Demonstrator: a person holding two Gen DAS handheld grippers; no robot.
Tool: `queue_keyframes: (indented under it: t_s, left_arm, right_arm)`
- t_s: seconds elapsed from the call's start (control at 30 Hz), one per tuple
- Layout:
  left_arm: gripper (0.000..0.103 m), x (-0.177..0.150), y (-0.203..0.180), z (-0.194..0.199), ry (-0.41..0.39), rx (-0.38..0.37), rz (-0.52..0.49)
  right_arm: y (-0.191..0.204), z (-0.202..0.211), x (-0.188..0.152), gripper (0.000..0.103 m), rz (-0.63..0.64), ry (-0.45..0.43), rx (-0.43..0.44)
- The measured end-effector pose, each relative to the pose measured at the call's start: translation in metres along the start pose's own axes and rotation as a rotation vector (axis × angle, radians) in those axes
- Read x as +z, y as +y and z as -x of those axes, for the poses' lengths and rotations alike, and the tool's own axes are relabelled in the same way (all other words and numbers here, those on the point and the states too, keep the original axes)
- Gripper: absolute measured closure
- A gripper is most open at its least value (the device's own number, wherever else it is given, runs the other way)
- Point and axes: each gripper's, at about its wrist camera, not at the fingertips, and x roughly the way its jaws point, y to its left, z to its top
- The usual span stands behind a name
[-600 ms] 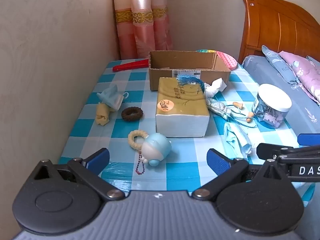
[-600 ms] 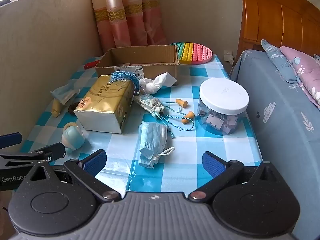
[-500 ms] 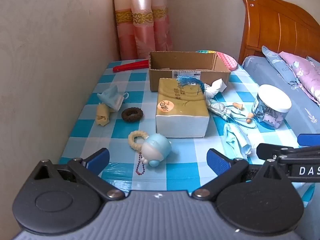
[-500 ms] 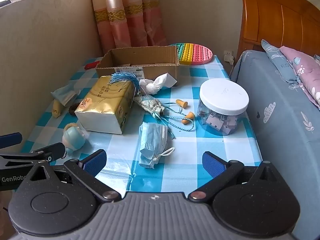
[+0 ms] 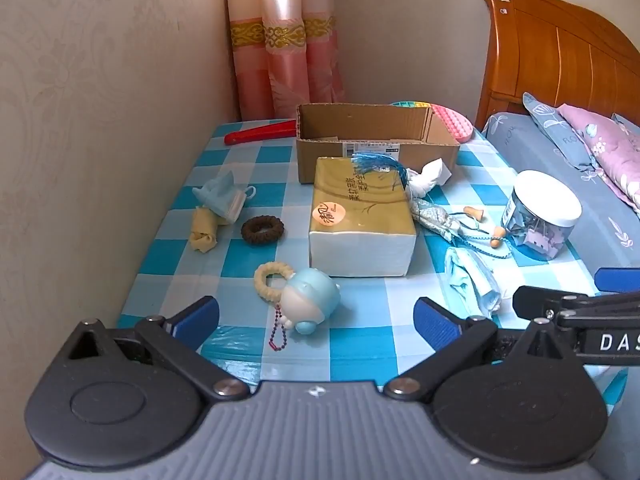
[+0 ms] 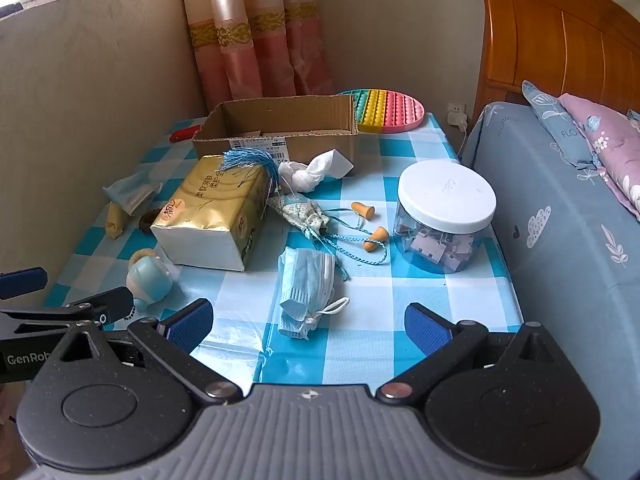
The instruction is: Organize soft objects
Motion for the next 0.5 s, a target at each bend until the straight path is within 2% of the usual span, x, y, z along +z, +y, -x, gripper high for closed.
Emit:
queue_keyframes:
  t_s: [0.5]
  left_arm:
    - [0.001,-0.0003,-0.0007,-0.0002,0.003,0.0,0.001]
  right_arm:
    - [0.0,0.002,0.0,0.0,-0.001,-0.001,0.0]
